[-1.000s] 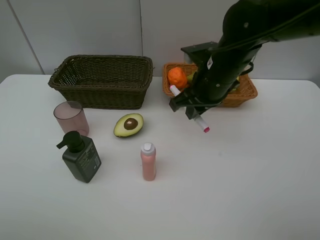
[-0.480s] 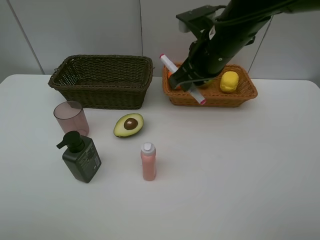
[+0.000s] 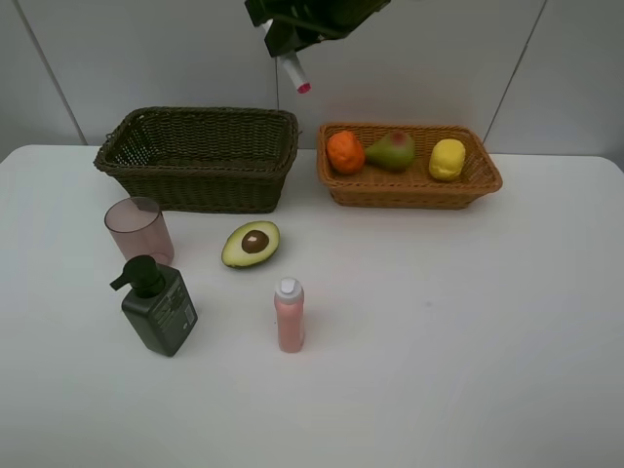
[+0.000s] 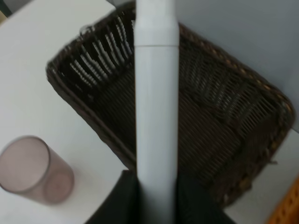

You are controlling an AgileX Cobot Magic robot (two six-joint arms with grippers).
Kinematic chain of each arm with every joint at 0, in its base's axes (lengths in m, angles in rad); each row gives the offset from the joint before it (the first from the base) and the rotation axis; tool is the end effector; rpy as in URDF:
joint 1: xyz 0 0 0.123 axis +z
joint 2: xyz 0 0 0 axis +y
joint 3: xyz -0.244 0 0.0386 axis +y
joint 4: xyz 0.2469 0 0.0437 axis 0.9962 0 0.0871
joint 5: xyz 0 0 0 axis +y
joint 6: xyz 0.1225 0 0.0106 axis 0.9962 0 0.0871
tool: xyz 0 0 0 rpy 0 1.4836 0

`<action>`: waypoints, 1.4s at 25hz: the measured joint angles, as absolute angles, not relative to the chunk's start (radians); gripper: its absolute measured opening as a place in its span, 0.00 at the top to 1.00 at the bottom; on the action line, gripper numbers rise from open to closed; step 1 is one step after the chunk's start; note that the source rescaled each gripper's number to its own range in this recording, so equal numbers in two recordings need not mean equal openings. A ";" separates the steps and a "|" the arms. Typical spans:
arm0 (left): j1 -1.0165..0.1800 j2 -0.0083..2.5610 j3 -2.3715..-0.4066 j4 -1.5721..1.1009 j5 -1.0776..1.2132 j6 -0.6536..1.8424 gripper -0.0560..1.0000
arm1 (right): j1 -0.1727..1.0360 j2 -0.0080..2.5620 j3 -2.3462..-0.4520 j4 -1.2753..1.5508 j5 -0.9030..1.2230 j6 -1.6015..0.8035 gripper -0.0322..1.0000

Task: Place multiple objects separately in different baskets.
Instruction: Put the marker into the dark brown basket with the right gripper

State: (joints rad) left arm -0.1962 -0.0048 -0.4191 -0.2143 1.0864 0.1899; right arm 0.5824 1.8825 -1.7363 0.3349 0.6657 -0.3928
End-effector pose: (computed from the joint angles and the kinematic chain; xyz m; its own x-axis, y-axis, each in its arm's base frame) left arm 0.0590 -0.0353 0.2370 -0.4928 0.1869 -0.8498 0.3926 0.9194 -0.0255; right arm 0.3658 0.2708 0.2733 -0.4482 -0.4421 -0.7770 -0.7305 0.6821 0.0332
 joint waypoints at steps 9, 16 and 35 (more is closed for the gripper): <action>-0.196 -0.005 -0.419 -0.214 1.086 0.190 0.00 | 0.582 2.151 -2.008 0.522 0.648 -0.455 0.97; -0.196 -0.005 -0.419 -0.214 1.086 0.190 0.00 | 0.582 2.295 -2.055 0.523 0.575 -0.457 0.97; -0.196 -0.005 -0.419 -0.214 1.086 0.190 0.00 | 0.582 2.420 -2.061 0.436 0.448 -0.458 0.97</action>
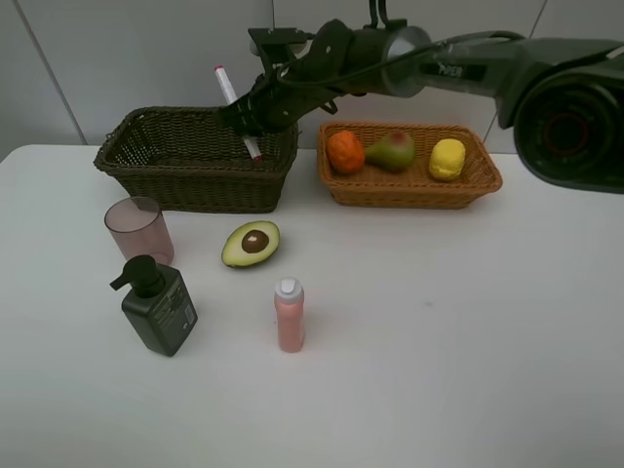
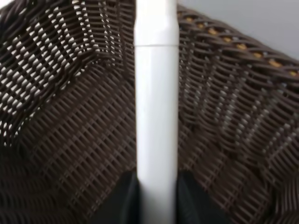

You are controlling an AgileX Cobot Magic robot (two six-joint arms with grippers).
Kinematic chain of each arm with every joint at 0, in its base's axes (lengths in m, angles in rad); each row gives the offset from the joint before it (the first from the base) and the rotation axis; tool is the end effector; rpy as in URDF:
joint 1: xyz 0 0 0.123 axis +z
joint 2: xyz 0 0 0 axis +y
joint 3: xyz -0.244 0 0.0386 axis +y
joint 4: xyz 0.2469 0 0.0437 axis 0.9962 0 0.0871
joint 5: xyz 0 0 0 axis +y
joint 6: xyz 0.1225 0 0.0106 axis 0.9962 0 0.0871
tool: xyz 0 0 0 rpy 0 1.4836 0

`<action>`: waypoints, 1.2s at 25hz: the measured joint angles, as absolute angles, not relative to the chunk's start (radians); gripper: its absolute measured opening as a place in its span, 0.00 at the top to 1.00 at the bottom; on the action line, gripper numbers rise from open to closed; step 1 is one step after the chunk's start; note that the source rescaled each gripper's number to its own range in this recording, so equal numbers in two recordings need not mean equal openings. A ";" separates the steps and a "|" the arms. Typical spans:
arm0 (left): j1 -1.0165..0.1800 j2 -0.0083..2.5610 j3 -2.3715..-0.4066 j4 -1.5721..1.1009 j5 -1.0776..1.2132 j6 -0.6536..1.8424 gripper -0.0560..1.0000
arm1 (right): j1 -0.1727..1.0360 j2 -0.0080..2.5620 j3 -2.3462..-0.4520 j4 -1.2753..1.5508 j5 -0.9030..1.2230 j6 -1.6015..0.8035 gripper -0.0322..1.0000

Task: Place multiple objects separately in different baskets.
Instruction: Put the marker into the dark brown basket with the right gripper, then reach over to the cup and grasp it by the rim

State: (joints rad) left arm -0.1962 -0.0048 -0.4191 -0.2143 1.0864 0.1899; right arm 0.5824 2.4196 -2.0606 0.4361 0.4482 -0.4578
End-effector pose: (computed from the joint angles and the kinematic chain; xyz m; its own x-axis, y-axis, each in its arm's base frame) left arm 0.0590 -0.0353 0.2370 -0.4928 0.1869 -0.8498 0.3926 0.9194 -0.0255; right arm 0.4460 0.3207 0.1331 -0.4864 -0.3911 -0.7813 -0.6898 0.7207 0.0686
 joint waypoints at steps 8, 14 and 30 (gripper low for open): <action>-0.196 -0.005 -0.419 -0.214 1.086 0.190 0.00 | 0.582 2.420 -2.061 0.407 0.471 -0.458 0.70; -0.196 -0.005 -0.419 -0.214 1.086 0.190 0.00 | 0.582 2.420 -2.061 0.384 0.481 -0.457 0.07; -0.196 -0.005 -0.419 -0.214 1.086 0.190 0.00 | 0.582 2.310 -2.061 0.359 0.677 -0.442 0.01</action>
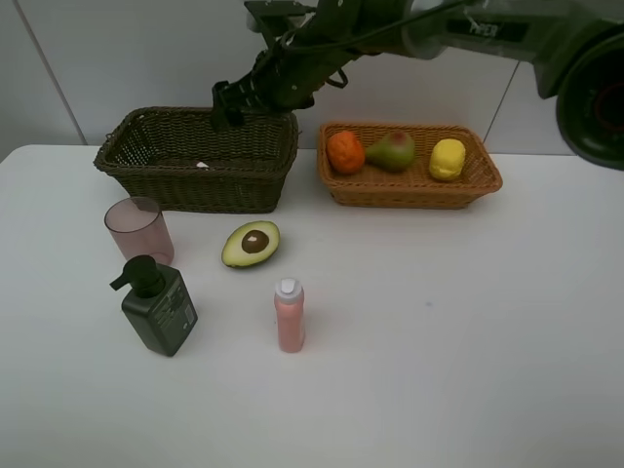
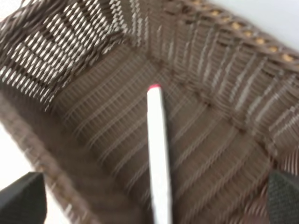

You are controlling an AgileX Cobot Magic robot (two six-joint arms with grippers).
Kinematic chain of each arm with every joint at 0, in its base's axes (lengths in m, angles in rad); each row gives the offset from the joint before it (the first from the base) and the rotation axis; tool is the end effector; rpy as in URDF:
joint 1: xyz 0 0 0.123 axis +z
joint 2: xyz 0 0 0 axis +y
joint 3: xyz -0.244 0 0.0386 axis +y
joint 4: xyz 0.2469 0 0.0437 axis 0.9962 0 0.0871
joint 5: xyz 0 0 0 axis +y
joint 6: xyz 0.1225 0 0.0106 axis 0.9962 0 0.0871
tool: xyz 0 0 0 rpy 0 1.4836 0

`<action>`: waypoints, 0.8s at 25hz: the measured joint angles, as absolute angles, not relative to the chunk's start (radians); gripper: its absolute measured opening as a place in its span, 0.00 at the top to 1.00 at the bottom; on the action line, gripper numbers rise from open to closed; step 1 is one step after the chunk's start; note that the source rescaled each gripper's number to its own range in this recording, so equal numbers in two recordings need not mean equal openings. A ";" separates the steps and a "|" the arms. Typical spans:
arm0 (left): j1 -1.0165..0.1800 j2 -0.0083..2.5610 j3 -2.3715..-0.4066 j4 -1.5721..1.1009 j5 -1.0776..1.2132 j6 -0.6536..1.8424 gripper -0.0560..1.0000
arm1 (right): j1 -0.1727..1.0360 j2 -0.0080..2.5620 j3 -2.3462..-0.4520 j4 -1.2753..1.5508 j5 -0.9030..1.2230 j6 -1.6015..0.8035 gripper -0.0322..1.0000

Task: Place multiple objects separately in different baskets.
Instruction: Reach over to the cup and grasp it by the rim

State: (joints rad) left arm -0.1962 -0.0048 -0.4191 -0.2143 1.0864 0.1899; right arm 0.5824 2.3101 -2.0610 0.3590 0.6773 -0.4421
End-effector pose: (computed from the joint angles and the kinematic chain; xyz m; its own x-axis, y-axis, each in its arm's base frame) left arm 0.0590 -0.0353 0.2370 -0.4928 0.1869 -0.8498 0.3926 0.9194 -0.0255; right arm 0.4242 0.3119 0.1721 -0.4917 -0.5071 -0.7079 -0.7501 0.6595 0.0486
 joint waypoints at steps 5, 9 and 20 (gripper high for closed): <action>-0.196 -0.005 -0.419 -0.214 1.086 0.190 0.00 | 0.582 2.222 -2.061 0.295 0.853 -0.432 0.00; -0.196 -0.005 -0.419 -0.214 1.086 0.190 0.00 | 0.582 2.142 -2.061 0.231 0.982 -0.396 0.00; -0.196 -0.005 -0.419 -0.214 1.086 0.190 0.00 | 0.581 1.982 -2.059 -0.038 1.211 -0.324 0.00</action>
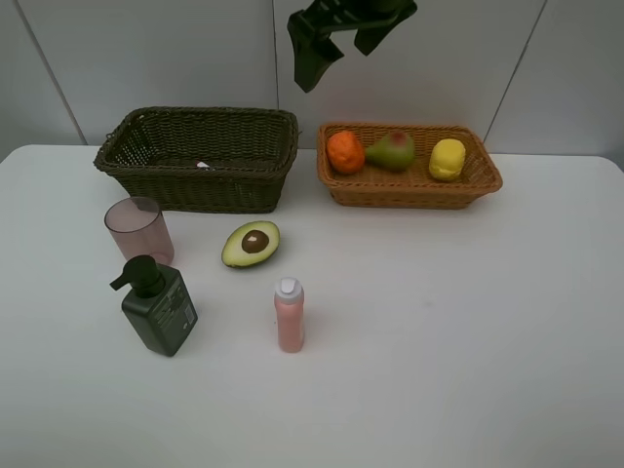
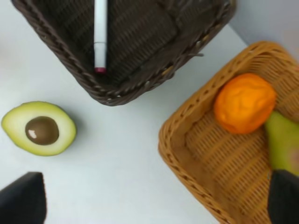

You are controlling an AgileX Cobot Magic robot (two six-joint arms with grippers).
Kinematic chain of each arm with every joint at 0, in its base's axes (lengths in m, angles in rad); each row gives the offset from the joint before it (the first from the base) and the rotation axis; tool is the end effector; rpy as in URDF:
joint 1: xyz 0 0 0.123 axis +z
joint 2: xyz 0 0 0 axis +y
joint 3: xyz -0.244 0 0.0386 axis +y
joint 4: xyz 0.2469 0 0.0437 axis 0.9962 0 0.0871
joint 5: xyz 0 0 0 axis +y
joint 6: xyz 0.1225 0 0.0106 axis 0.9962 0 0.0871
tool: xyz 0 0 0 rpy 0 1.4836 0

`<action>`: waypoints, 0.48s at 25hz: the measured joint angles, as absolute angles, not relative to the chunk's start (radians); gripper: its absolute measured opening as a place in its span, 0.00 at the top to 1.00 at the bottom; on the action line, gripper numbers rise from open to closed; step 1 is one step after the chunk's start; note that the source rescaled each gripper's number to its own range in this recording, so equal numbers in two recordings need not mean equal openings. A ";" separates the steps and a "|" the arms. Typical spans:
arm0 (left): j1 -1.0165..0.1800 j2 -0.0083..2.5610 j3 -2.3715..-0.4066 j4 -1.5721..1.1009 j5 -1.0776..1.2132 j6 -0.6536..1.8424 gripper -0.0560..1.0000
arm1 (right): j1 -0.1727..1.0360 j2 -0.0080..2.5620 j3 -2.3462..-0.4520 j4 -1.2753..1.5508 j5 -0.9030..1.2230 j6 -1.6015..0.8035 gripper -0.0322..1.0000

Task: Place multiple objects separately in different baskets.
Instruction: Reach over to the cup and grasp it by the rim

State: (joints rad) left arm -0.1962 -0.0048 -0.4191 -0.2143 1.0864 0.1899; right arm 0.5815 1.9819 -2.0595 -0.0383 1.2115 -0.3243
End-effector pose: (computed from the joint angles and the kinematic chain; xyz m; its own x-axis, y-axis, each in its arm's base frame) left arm 0.0590 -0.0353 0.2370 -0.4928 0.1869 -0.8498 0.3926 0.9194 -0.0255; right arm 0.3677 0.2364 0.2875 -0.5056 -0.7286 -0.4621 -0.7435 0.6396 -0.1952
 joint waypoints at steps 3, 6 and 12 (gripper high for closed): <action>-0.196 -0.005 -0.419 -0.214 1.086 0.190 0.00 | 0.581 1.927 -2.017 -0.045 1.211 -0.314 0.00; -0.196 -0.005 -0.419 -0.214 1.086 0.190 0.00 | 0.578 1.857 -1.917 -0.072 1.211 -0.306 0.00; -0.196 -0.005 -0.419 -0.214 1.086 0.190 0.00 | 0.522 1.678 -1.629 -0.071 1.214 -0.303 0.00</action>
